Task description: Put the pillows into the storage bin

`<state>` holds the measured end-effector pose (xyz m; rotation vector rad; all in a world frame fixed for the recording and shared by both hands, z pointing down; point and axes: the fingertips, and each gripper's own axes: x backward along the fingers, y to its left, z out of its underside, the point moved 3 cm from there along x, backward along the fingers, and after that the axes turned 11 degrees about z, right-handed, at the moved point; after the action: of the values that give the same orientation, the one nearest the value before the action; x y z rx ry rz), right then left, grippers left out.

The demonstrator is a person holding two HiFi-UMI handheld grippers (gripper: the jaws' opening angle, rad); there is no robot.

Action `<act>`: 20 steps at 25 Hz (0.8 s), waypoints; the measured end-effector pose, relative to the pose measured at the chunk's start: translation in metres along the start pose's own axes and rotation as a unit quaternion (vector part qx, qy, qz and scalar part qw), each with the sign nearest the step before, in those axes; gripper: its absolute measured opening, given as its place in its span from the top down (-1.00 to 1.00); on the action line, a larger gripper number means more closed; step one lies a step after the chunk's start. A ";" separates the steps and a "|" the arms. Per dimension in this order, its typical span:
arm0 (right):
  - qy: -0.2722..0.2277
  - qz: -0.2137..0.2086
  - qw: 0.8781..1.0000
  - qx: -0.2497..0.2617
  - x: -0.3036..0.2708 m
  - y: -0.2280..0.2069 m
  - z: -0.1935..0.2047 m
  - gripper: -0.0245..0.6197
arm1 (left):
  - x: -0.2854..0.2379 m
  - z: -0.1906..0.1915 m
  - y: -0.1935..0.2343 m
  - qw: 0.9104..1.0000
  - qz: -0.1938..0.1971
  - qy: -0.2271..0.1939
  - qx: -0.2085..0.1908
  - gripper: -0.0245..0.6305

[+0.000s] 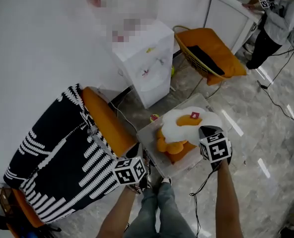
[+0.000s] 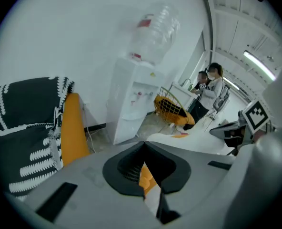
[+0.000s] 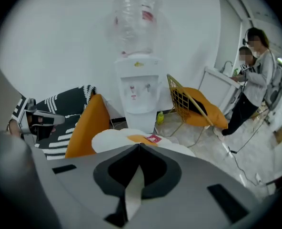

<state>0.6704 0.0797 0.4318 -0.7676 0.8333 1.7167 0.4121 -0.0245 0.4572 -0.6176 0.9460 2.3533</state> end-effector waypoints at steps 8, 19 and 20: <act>0.037 0.012 0.997 -0.071 -0.098 -0.020 0.082 0.91 | -0.093 0.068 0.019 0.999 0.014 0.034 0.008 0.89; 0.035 0.049 0.994 -0.090 -0.148 -0.039 0.112 0.89 | -0.125 0.100 0.041 0.998 0.005 0.053 0.023 0.89; 0.030 0.052 0.993 -0.098 -0.151 -0.042 0.112 0.86 | -0.127 0.101 0.042 0.998 0.005 0.054 0.023 0.89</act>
<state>0.7390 0.1033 0.6099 -0.9260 0.7637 1.8957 0.4609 -0.0145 0.6169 -0.7294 1.0502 2.3204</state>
